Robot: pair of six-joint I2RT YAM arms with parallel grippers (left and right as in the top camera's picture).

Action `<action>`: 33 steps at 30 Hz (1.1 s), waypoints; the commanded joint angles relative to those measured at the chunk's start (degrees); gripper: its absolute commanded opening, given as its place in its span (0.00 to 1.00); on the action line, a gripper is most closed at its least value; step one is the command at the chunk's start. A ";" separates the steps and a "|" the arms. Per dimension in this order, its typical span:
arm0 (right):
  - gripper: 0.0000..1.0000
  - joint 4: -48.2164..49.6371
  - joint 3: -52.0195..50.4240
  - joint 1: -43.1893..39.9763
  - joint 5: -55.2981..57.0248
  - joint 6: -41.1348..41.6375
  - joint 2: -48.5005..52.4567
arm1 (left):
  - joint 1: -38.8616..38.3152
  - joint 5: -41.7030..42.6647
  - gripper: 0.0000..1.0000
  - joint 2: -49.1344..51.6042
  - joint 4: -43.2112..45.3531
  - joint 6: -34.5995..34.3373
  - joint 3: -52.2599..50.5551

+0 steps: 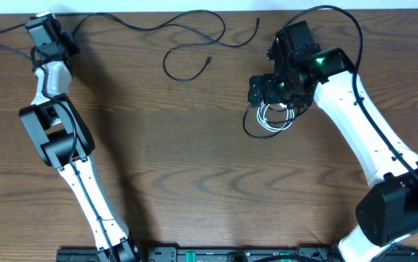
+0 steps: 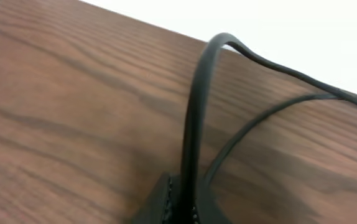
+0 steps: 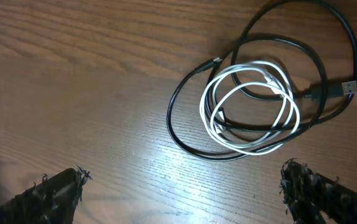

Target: Untangle cables

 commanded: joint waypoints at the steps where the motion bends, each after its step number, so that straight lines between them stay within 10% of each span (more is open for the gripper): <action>1: 0.99 -0.04 -0.33 0.61 0.24 1.20 0.17 | 1.22 -0.55 0.08 0.11 0.31 0.20 0.15; 16: 0.99 -0.72 -0.33 0.61 0.24 2.19 0.17 | 7.87 -9.22 0.13 -6.75 -1.66 16.98 7.54; 18: 0.99 -0.72 -0.33 0.61 0.24 3.26 0.17 | 8.20 -11.58 0.37 -6.75 -1.86 18.88 7.54; 19: 0.99 -0.68 -0.33 0.61 0.24 3.89 0.17 | 8.48 -12.39 0.79 -6.75 -1.86 19.50 7.54; 20: 0.99 -0.66 -0.33 0.61 0.24 4.22 0.17 | 8.68 -12.39 0.97 -6.80 -1.92 19.43 7.54; 33: 0.99 -0.15 -0.44 0.61 0.24 4.15 0.20 | 3.28 -1.22 0.99 -13.81 -19.54 2.29 7.54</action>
